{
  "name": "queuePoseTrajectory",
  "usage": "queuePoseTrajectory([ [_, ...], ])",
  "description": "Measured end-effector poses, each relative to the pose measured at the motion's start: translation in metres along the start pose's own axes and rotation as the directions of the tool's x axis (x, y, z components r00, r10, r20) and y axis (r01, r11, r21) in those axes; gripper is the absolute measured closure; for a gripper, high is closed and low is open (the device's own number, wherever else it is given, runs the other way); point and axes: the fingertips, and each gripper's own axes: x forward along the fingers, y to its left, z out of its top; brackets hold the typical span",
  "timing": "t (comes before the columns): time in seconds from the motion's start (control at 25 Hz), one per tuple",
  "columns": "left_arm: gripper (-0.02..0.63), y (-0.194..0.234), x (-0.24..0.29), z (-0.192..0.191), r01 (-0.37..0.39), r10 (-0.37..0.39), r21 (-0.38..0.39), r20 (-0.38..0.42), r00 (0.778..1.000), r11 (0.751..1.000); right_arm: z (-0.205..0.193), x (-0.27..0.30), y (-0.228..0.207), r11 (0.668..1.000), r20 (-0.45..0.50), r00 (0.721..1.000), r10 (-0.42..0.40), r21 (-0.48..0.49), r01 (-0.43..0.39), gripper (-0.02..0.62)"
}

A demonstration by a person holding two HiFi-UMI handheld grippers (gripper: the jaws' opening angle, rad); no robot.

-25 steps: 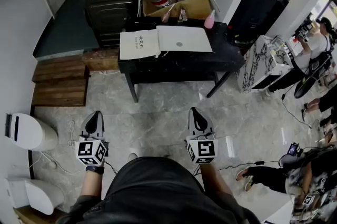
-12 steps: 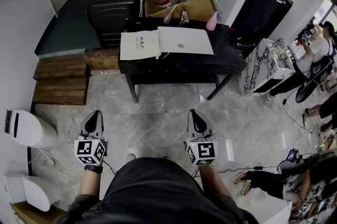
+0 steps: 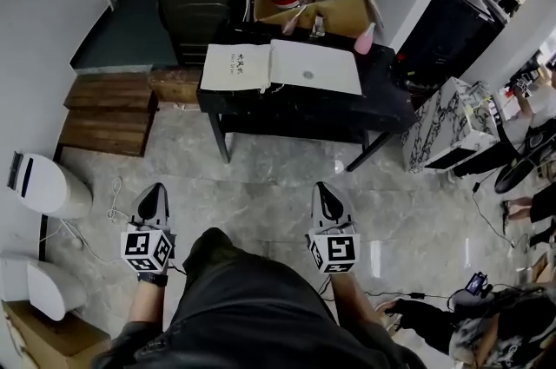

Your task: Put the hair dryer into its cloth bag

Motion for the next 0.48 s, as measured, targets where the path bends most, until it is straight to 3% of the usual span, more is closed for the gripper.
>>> queuePoseTrajectory([
  [0.2,0.604,0.004,0.013,-0.010,-0.032,0.032,-0.018,-0.015,0.999,0.999,-0.013,0.022,-0.007,1.000,-0.028,0.999,0.028,0.000,-0.028,0.594],
  [0.48,0.603,0.028,0.106,-0.008,0.019,-0.020,-0.038,-0.009,1.000,0.999,-0.005,0.088,-0.023,0.999,-0.044,0.999,-0.016,-0.037,0.014,0.594],
])
